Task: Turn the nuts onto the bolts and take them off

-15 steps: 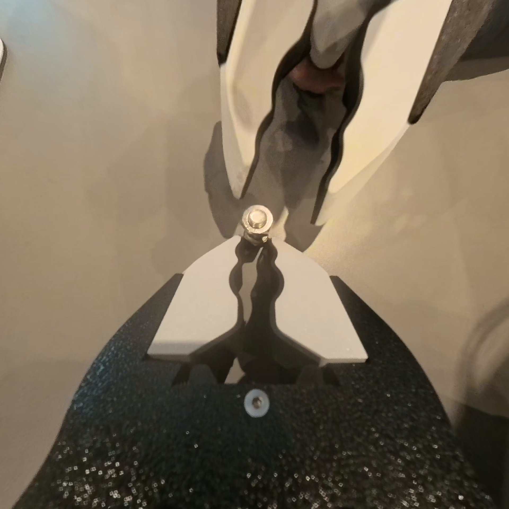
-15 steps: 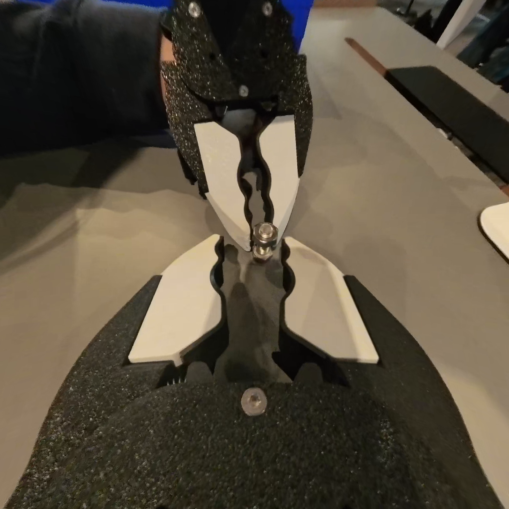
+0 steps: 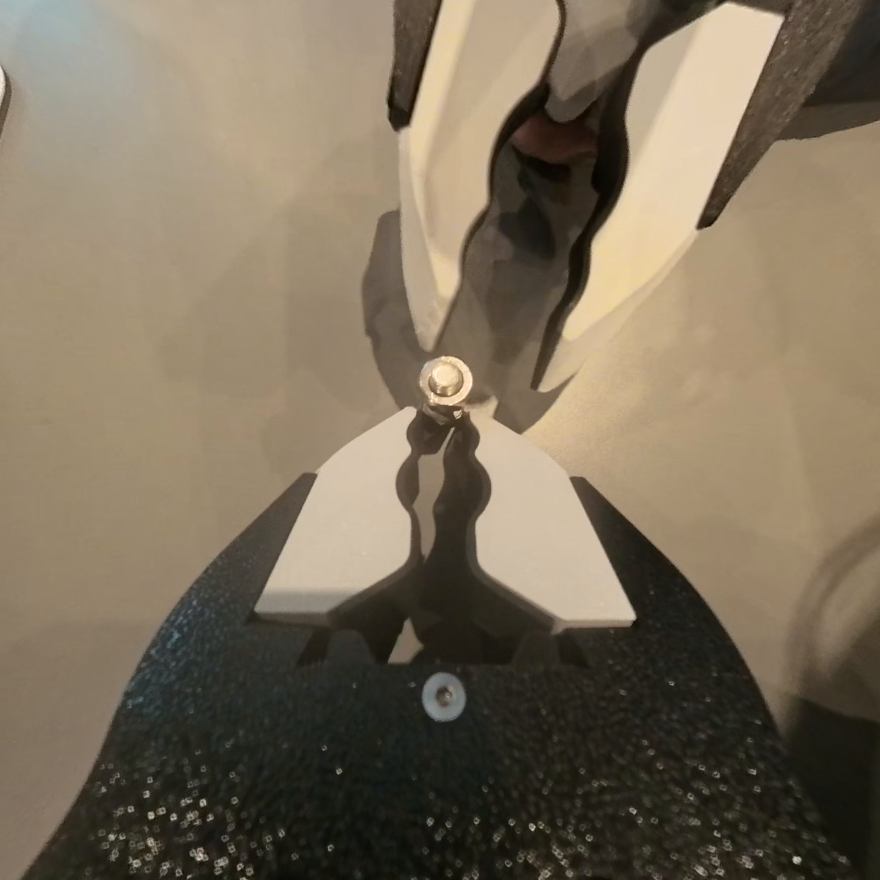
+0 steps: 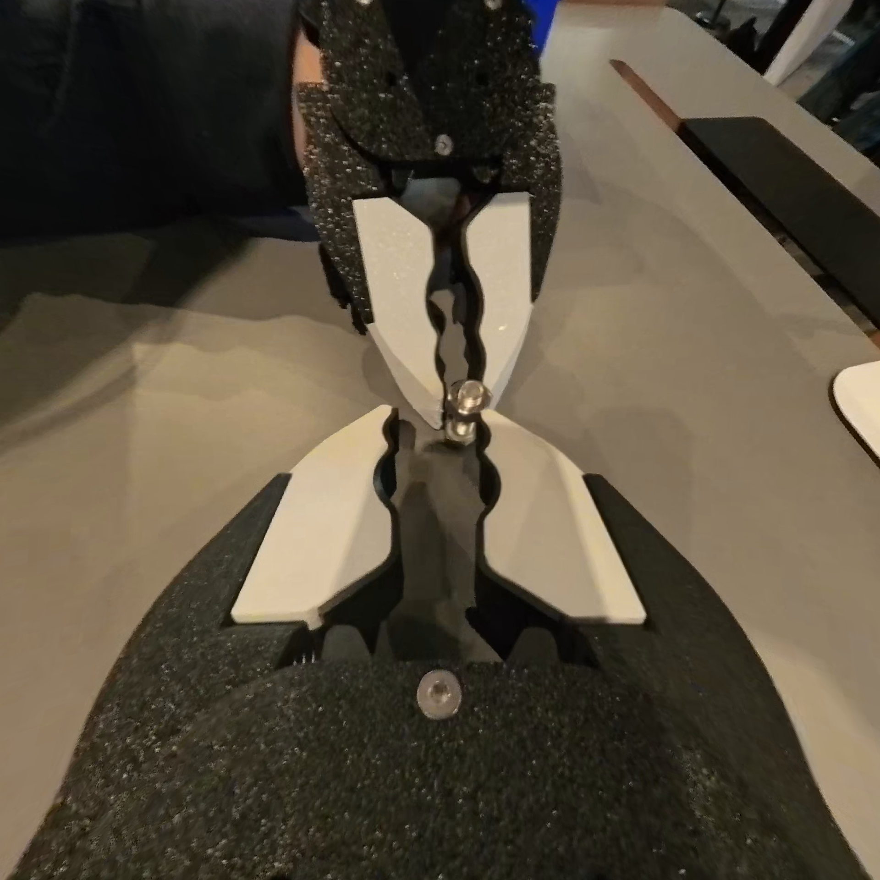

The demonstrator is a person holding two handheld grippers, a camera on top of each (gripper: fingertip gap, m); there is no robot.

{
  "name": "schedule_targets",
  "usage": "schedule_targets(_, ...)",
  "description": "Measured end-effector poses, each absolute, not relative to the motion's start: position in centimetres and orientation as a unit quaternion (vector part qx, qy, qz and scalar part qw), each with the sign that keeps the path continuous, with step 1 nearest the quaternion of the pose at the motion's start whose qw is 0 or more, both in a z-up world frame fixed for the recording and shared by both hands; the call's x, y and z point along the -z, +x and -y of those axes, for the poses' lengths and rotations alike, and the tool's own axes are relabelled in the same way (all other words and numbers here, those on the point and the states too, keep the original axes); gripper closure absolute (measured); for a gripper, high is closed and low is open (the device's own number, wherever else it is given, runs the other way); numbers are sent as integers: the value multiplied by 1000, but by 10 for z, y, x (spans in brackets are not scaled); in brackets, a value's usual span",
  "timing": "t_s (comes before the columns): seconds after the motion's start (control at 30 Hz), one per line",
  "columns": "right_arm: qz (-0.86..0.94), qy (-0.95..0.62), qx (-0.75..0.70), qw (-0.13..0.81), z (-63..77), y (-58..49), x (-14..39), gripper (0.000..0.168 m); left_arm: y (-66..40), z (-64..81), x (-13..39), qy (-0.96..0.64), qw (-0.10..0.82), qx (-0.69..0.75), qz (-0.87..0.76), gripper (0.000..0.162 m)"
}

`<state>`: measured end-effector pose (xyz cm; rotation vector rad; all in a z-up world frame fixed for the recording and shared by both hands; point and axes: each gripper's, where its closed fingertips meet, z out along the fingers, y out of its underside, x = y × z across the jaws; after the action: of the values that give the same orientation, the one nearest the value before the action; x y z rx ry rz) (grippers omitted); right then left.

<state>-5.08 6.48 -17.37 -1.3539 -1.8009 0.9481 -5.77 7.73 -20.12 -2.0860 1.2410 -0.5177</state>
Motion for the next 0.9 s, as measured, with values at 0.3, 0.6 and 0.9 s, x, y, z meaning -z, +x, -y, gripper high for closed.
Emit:
schedule_targets(0.3, 685, -526, -355, 358, -70, -52, 173, 137, -58, -77, 201, -795, 324, 197, -473, 147)
schedule_targets(0.6, 704, -494, -366, 356, -58, -48, 171, 164, -58, -77, 201, -795, 324, 198, -474, 147)
schedule_targets(0.9, 693, -525, -341, 358, -68, -52, 176, 139, -58, -77, 201, -795, 324, 198, -473, 147)
